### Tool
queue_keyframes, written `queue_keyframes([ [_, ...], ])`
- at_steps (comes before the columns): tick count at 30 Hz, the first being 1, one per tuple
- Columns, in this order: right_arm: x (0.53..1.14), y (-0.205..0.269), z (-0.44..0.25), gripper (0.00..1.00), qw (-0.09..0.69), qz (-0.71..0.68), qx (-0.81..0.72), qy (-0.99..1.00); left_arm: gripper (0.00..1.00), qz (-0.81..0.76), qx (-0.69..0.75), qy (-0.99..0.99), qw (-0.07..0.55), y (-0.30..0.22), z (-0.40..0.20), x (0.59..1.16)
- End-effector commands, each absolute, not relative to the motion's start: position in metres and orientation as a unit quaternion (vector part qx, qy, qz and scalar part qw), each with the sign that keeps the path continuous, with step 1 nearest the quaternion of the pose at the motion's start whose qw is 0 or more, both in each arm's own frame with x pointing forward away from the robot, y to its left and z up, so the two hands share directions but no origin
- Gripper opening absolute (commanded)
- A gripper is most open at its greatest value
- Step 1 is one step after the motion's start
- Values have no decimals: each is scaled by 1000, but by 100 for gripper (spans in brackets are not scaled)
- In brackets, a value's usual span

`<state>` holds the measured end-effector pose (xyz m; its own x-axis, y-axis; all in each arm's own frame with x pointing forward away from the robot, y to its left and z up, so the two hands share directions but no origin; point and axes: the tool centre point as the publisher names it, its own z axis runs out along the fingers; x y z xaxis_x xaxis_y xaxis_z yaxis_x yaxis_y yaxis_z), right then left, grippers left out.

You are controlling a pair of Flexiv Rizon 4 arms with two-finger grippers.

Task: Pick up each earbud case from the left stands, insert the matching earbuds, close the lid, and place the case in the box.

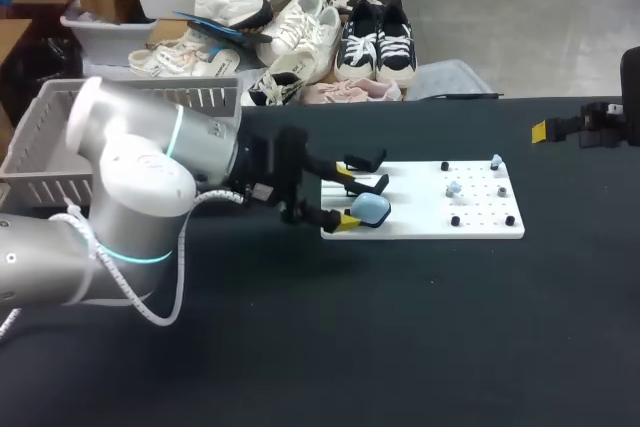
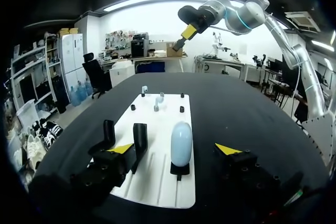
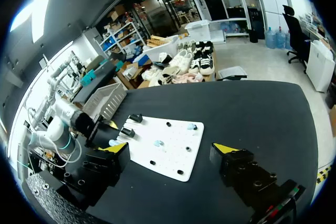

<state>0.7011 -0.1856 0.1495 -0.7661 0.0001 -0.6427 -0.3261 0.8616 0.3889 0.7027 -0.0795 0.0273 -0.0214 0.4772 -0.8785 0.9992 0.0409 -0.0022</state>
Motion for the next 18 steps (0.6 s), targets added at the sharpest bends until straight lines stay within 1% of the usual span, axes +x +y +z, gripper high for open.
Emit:
queue_keyframes([
  [1,701,-186,150,100,330,247,-90,907,100,-360,597,616,367,-83,22,709],
  [18,701,-186,150,100,330,247,-90,907,100,-373,603,608,357,-92,15,709],
])
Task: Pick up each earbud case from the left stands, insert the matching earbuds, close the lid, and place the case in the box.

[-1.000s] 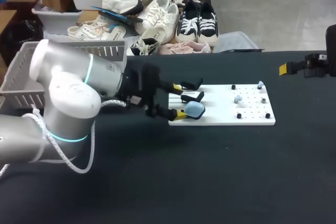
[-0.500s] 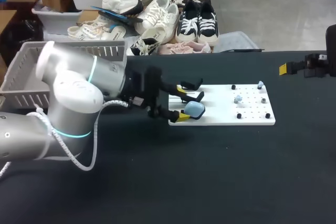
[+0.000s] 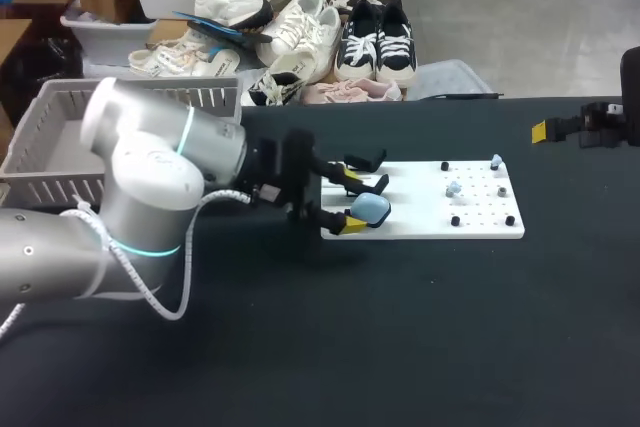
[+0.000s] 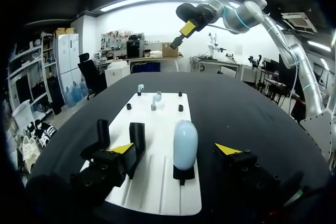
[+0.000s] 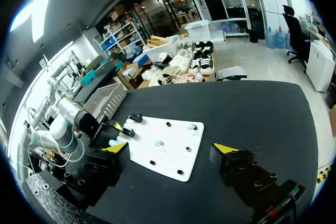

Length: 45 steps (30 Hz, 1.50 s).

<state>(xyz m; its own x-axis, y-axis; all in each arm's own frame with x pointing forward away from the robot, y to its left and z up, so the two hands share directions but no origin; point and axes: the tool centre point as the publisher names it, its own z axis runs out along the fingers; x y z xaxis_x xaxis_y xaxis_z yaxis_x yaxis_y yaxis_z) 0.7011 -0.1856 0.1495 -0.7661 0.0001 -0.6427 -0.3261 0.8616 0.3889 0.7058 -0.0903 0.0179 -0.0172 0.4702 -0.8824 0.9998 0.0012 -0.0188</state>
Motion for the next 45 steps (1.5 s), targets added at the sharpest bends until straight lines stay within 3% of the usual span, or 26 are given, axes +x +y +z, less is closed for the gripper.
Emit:
queue_keyframes([
  [1,701,-186,150,100,330,247,-90,907,100,-373,603,608,357,-93,15,709],
  [6,701,-186,150,100,330,247,-90,907,99,-375,605,606,355,-95,14,707],
  [9,701,-186,150,100,330,247,-90,907,91,-376,605,605,356,-95,15,707],
  [16,701,-186,150,100,330,247,-90,907,83,-378,605,604,355,-97,15,704],
  [27,701,-186,150,100,330,247,-90,907,62,-384,604,602,354,-100,13,701],
  [37,701,-186,150,100,330,247,-90,907,61,-387,602,602,354,-99,10,699],
  [45,701,-186,150,100,330,247,-90,907,52,-387,601,602,355,-97,10,698],
])
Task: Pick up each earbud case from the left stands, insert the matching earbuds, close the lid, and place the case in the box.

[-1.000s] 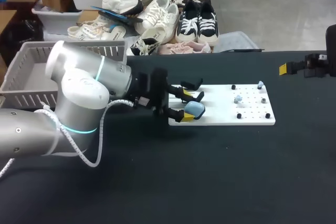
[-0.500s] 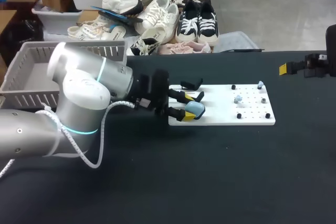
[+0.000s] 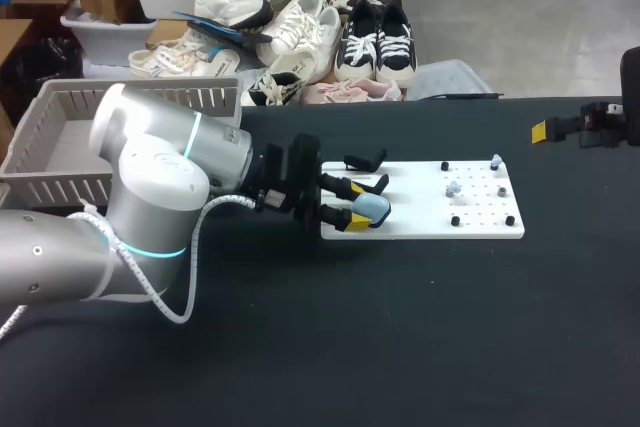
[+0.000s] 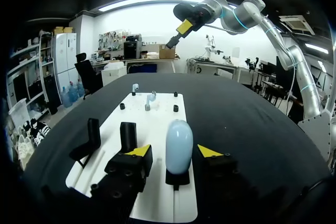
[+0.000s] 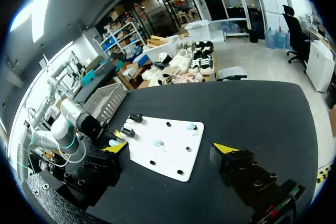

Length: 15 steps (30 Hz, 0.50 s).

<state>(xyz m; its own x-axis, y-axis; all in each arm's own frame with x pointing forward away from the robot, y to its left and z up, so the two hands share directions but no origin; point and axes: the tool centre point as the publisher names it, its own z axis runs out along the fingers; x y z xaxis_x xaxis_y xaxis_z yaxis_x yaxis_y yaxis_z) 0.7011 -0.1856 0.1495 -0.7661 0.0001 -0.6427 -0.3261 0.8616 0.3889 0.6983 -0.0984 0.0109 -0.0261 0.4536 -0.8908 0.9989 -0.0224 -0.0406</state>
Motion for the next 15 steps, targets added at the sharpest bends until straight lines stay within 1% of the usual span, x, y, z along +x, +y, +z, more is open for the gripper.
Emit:
queue_keyframes([
  [1,701,-186,150,100,330,247,-90,907,52,-387,602,602,355,-97,10,698],
  [7,701,-186,150,100,330,247,-90,907,48,-388,602,601,355,-97,10,698],
  [15,701,-186,150,100,330,247,-90,907,46,-389,602,600,356,-97,10,698],
])
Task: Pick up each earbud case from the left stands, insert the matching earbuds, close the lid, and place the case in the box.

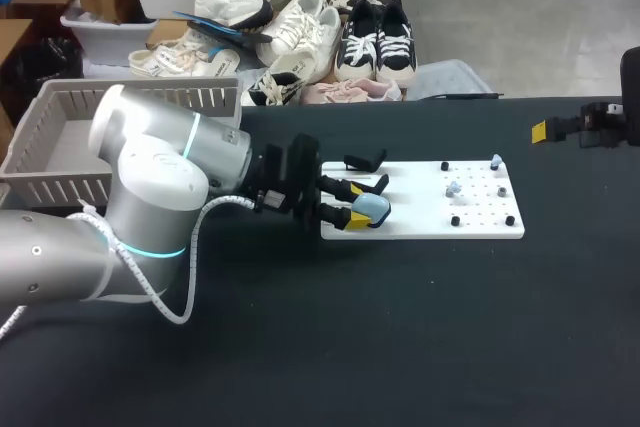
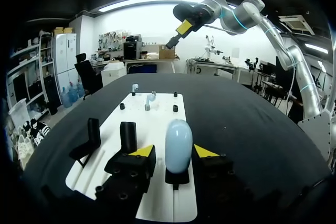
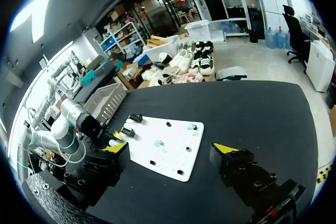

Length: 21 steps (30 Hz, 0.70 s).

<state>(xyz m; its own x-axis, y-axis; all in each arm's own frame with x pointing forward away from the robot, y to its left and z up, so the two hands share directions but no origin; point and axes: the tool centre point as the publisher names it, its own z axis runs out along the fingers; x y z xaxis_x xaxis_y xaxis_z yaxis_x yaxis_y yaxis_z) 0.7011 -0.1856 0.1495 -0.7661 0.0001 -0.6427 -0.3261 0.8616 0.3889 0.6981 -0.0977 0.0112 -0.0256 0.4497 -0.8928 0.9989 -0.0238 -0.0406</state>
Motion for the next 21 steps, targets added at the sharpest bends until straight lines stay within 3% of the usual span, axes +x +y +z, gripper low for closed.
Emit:
queue_keyframes([
  [1,701,-186,150,100,330,247,-90,907,46,-389,602,600,356,-97,10,698],
  [21,701,-186,150,100,330,247,-90,907,35,-393,603,598,354,-100,12,696],
])
